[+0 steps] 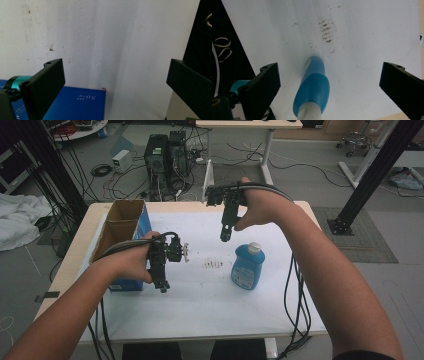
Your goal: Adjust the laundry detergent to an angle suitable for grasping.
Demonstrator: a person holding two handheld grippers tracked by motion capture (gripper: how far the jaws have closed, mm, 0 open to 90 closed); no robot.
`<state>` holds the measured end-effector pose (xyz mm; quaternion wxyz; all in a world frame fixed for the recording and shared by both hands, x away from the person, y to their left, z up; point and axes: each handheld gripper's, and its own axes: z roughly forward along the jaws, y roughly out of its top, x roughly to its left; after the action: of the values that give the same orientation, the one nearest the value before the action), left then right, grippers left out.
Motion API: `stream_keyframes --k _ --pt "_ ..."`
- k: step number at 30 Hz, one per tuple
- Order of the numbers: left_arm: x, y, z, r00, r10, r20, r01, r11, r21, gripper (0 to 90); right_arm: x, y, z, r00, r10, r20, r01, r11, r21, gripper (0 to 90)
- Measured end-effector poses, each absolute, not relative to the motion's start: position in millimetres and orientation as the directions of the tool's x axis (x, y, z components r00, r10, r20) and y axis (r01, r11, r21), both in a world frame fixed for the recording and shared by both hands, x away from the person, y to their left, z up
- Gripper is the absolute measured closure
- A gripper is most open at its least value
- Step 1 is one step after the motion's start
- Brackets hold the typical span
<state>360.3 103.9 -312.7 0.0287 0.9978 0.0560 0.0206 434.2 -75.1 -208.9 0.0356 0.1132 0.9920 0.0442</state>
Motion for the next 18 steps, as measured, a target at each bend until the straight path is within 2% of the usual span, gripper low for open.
stream_keyframes --k 18 --pt "355.2 102.3 -309.4 0.991 0.125 0.047 0.122 -0.990 0.064 1.9 431.3 -75.7 -210.2 -0.973 0.219 -0.071 0.212 0.973 0.095 2.3"
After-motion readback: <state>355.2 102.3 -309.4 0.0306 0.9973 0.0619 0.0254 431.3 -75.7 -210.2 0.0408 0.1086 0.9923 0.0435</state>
